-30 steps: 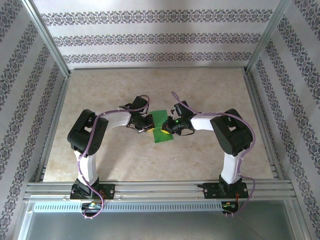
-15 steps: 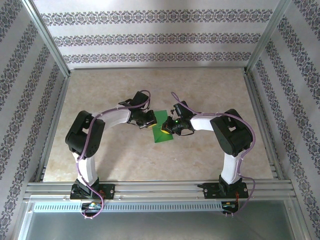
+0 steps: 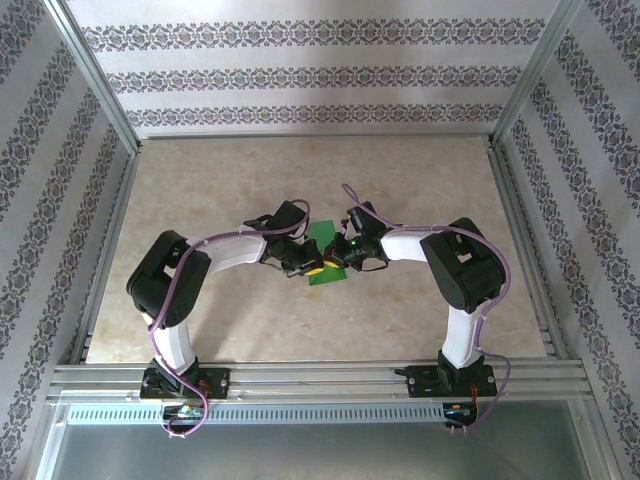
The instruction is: Fold a paper plane with a square sheet of paper (pick it up from the middle)
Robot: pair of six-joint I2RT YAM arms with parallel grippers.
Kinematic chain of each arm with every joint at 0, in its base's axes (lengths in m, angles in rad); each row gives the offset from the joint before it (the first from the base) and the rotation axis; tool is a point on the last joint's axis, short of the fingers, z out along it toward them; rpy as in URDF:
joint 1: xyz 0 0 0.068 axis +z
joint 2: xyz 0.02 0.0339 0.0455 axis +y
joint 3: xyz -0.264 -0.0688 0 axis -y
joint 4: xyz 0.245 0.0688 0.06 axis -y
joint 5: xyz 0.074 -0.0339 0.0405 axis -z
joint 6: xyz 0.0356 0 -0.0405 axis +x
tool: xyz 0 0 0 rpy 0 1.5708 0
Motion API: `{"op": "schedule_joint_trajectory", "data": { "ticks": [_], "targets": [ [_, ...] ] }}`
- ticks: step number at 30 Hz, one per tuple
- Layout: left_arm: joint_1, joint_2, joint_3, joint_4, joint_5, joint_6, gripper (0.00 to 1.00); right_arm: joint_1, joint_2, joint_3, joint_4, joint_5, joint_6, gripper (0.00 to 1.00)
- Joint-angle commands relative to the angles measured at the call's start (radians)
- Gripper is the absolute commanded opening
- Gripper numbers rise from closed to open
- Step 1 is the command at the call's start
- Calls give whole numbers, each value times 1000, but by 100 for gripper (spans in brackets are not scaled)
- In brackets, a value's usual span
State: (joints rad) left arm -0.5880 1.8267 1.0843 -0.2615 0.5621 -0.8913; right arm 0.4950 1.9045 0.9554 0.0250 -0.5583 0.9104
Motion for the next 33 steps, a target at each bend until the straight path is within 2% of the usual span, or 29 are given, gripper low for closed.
{"op": "schedule_joint_trajectory", "data": {
  "ticks": [1, 23, 33],
  "targets": [
    [-6, 20, -19, 5, 18, 0, 11, 5, 85, -29, -132, 132, 5, 2],
    [-6, 57, -81, -64, -32, 59, 10, 5, 108, -17, -158, 129, 8, 2],
    [4, 20, -113, -147, -47, 182, 9, 5, 112, -15, -165, 132, 7, 2]
  ]
}}
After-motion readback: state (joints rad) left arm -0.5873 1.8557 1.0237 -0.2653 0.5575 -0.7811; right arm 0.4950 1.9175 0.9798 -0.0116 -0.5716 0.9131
